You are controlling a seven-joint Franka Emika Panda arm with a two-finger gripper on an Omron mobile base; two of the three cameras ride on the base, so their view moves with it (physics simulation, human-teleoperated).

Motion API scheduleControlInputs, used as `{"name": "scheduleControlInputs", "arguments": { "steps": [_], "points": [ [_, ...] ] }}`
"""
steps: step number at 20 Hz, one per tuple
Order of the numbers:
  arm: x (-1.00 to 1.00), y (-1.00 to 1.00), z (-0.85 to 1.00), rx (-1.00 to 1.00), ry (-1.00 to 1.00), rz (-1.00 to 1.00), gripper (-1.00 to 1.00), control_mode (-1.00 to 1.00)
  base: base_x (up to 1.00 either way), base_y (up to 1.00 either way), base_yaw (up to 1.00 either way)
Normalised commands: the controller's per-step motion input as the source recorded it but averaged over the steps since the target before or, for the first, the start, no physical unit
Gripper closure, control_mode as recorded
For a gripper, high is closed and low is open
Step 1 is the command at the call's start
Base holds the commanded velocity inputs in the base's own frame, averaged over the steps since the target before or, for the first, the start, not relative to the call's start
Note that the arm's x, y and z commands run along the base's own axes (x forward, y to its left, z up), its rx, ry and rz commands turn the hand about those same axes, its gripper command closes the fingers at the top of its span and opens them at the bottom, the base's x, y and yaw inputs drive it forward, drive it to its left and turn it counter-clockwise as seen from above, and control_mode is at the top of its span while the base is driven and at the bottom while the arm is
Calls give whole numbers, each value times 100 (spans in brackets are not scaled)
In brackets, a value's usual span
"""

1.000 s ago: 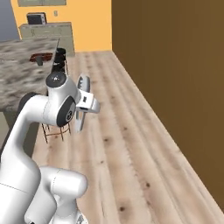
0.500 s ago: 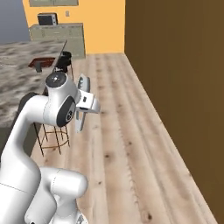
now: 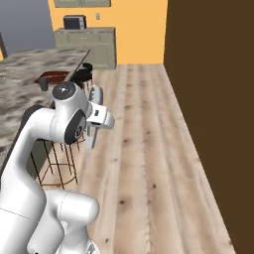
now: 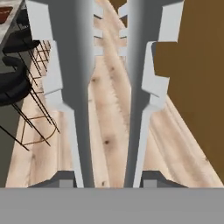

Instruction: Take the tongs from the drawer on the left and place them on the dining counter next to the tray containing the kebab skewer.

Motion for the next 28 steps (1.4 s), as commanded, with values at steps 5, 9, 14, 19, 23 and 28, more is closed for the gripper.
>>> {"name": "scheduleControlInputs", "arguments": {
  "steps": [5, 9, 14, 19, 23, 28],
  "points": [
    [0, 0, 0, 0, 0, 0, 100, 100, 93, -42, 30],
    [0, 0, 0, 0, 0, 0, 100, 100, 97, -44, 32],
    [0, 0, 0, 0, 0, 0, 100, 100, 97, -44, 35],
    [0, 0, 0, 0, 0, 0, 100, 100, 97, -40, 39],
    [0, 0, 0, 0, 0, 0, 100, 100, 85, -43, 39],
    [0, 0, 0, 0, 0, 0, 100, 100, 66, -49, 40]
  ]
}}
